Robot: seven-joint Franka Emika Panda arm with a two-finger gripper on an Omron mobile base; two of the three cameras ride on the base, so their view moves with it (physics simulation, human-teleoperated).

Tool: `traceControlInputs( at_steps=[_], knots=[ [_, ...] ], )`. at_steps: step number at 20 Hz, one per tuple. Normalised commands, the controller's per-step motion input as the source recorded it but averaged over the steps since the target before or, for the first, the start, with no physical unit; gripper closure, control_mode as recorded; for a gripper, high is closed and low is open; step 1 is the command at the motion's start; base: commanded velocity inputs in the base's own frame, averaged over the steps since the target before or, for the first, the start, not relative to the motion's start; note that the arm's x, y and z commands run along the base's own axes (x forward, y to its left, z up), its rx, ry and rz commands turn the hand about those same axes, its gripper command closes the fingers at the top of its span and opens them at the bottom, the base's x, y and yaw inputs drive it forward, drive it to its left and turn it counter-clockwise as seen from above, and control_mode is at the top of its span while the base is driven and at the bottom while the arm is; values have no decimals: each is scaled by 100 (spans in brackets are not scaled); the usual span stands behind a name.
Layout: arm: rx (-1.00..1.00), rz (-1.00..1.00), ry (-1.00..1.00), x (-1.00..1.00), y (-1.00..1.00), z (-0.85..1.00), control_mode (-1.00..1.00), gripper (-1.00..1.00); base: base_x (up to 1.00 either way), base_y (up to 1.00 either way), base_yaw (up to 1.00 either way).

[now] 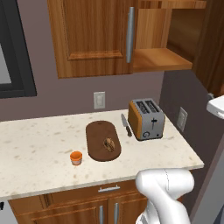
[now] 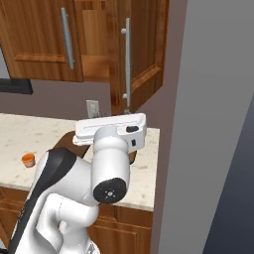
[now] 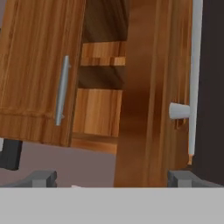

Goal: Pick the bread, place it on the cutting board, pick the jam, place it on the counter, and close the cabinet.

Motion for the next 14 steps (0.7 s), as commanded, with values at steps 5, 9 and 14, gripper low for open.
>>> traceControlInputs(
  at_steps=[5,9,14],
  knots=[
    [1,12,0,0,19,0,-100,-100,0,0,0],
    [1,12,0,0,23,0,-100,-100,0,0,0],
    [1,10,0,0,27,0,-100,-100,0,0,0]
  ],
)
